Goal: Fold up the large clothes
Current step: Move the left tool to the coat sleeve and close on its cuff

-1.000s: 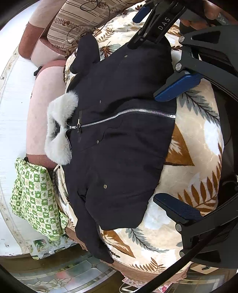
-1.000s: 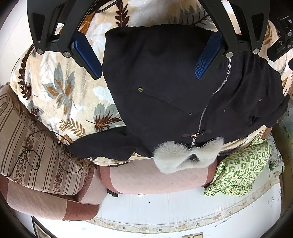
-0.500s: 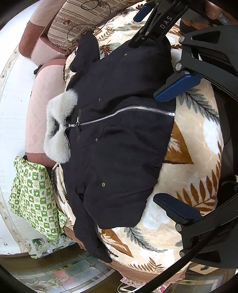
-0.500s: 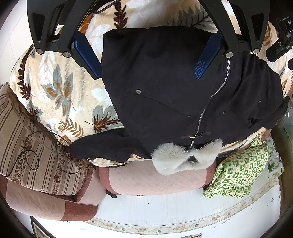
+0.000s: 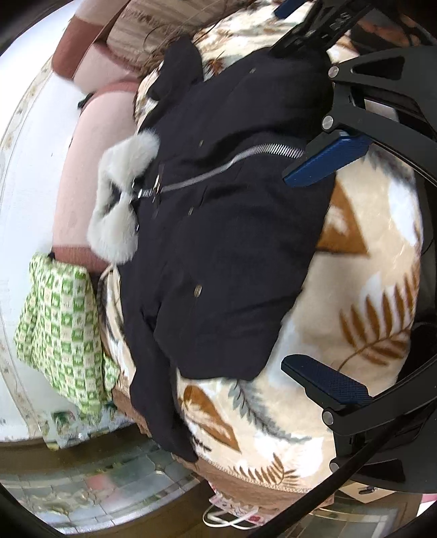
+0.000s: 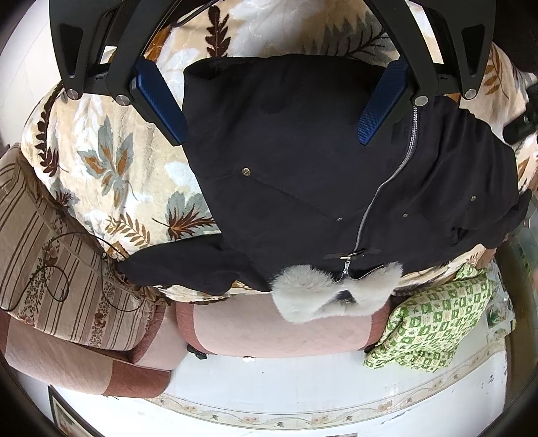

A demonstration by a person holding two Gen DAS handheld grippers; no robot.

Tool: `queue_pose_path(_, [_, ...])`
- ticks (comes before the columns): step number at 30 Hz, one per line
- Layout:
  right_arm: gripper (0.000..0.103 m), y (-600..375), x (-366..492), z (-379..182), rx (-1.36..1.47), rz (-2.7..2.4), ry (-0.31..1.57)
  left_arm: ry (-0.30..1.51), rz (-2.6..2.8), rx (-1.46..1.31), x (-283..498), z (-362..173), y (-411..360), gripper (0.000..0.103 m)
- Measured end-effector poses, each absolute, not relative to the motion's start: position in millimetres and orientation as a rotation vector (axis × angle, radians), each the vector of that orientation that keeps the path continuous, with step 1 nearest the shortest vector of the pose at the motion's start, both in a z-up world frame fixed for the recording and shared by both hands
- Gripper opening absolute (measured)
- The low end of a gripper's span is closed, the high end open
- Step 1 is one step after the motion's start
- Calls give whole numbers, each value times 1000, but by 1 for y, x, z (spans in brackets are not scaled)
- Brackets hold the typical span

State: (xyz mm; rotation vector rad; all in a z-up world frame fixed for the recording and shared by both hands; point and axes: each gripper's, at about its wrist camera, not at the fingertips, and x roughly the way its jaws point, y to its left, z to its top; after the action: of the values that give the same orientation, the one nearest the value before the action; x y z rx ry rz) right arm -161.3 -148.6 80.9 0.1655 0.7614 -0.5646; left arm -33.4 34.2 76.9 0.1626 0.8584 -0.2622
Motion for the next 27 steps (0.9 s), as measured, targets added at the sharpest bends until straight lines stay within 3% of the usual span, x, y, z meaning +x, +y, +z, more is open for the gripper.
queue_pose_path(11, [102, -141, -149, 70, 114, -584, 824, 809, -36, 38, 72, 77, 115, 98])
queue_pose_path(13, [102, -138, -144, 69, 96, -583, 832, 819, -5, 9, 95, 76, 130, 84])
queue_pose_path(17, [102, -133, -135, 64, 63, -583, 860, 868, 24, -80, 144, 68, 165, 73])
queue_pose_path(27, [102, -125, -111, 48, 2, -599, 939, 942, 102, -429, 255, 29, 274, 72])
